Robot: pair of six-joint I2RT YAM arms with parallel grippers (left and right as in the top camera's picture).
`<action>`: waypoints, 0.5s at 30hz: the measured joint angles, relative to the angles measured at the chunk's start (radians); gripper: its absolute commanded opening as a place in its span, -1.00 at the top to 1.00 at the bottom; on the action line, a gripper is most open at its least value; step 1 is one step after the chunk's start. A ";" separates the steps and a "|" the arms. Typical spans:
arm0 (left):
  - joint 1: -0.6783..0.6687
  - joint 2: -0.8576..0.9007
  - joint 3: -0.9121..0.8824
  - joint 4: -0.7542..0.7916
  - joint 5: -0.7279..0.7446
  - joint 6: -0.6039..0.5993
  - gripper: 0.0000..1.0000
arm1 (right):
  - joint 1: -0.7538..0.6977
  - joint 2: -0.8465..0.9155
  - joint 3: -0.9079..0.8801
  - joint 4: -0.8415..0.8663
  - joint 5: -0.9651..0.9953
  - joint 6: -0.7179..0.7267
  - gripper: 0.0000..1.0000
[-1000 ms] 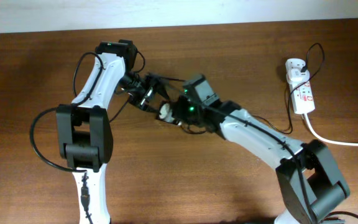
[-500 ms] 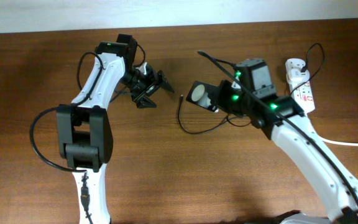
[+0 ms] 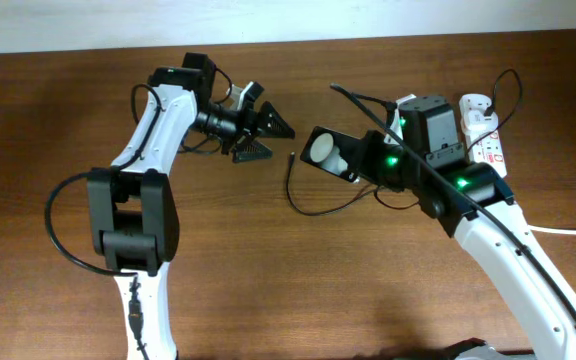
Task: Plug charger to phone and switch on socket
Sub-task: 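Take the phone with the right gripper and open the left gripper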
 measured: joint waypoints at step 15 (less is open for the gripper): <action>0.050 -0.001 0.000 0.002 0.117 0.072 -1.00 | -0.201 -0.340 -0.319 0.209 -0.123 -0.050 0.92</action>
